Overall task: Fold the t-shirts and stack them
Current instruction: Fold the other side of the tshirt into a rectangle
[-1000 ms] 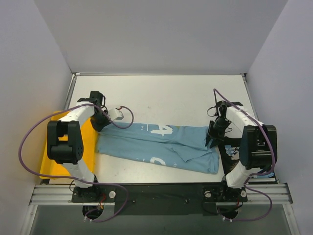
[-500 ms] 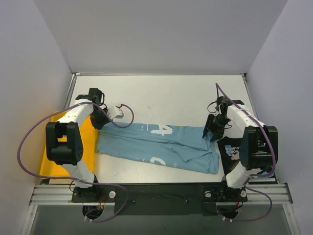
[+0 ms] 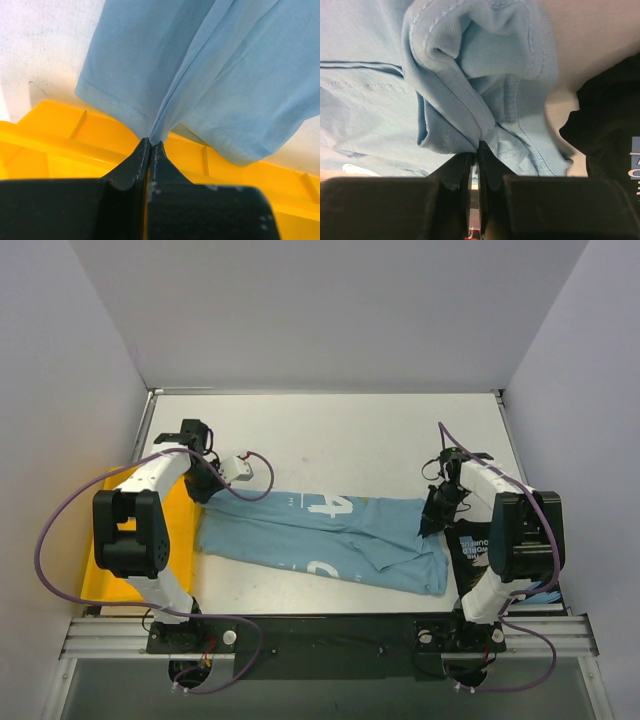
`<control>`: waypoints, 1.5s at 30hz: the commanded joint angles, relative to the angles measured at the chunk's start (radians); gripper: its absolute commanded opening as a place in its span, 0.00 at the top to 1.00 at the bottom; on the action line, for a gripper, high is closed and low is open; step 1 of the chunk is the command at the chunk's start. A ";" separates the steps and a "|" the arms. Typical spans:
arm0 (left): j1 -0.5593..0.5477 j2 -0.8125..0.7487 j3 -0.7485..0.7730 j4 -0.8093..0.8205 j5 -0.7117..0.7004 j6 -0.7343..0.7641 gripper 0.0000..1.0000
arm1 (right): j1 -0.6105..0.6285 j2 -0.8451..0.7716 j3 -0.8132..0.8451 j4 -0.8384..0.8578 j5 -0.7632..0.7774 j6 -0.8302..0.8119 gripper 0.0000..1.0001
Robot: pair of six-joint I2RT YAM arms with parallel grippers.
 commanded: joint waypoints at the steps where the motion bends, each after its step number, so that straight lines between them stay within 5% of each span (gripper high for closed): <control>1: 0.002 -0.041 0.055 0.034 0.008 -0.016 1.00 | -0.001 -0.039 0.015 -0.043 -0.003 -0.012 1.00; 14: -0.004 0.002 0.204 0.380 -0.012 -0.224 1.00 | -0.107 0.052 0.444 -0.139 -0.077 -0.088 1.00; 21: -0.005 -0.070 0.011 0.513 0.049 -0.185 1.00 | -0.093 0.020 0.358 -0.144 -0.111 -0.093 1.00; 28: -0.005 -0.077 -0.108 0.415 0.096 -0.003 1.00 | -0.084 -0.046 0.179 -0.152 -0.124 -0.096 1.00; 34: 0.005 -0.031 -0.111 0.268 0.028 0.098 1.00 | -0.105 -0.057 0.085 -0.175 -0.108 -0.111 1.00; 45: 0.022 0.015 -0.074 0.273 -0.038 0.129 1.00 | -0.141 -0.063 0.130 -0.253 -0.058 -0.154 1.00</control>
